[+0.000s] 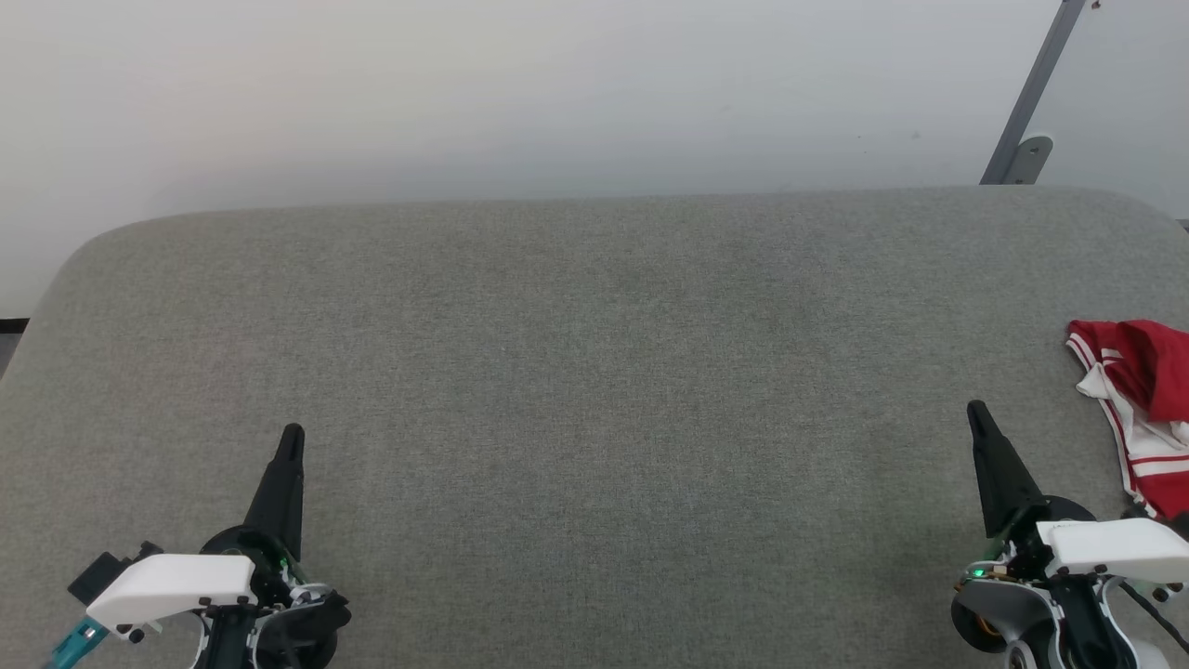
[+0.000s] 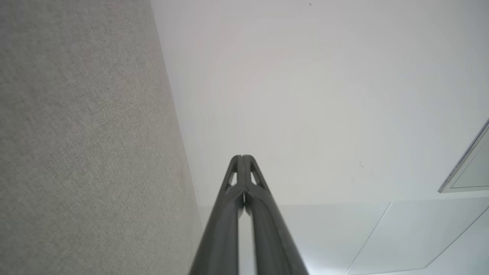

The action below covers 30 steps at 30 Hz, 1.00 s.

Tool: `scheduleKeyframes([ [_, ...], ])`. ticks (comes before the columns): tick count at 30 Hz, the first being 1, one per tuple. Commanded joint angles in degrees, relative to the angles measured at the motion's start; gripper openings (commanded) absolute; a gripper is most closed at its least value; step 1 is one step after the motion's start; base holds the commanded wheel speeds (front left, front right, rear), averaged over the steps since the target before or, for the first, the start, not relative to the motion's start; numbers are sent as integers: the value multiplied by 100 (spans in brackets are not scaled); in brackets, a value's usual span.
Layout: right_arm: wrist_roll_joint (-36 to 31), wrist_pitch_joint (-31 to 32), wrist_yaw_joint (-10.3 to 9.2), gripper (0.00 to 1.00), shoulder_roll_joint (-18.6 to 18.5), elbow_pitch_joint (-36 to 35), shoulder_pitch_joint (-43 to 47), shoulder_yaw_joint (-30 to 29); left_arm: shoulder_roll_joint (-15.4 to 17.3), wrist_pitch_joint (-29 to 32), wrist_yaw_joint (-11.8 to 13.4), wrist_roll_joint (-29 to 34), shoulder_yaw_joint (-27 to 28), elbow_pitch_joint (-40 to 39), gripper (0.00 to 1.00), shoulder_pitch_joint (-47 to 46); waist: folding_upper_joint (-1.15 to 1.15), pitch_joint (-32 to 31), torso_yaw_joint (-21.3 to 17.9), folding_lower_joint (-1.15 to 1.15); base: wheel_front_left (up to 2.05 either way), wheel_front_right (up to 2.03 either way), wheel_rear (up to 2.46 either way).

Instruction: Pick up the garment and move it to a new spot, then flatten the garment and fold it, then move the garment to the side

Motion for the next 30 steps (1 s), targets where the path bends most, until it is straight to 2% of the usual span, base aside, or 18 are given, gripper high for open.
scheduleKeyframes([
  [1,17,13,0,0,10,18,-28,-4,-13,18,-30,-21,19,1,0,-63,0,0,0,0,0,0,0],
  [30,20,10,0,0,9,17,-28,0,-32,46,-30,17,47,1,0,-67,0,0,0,0,0,0,0],
])
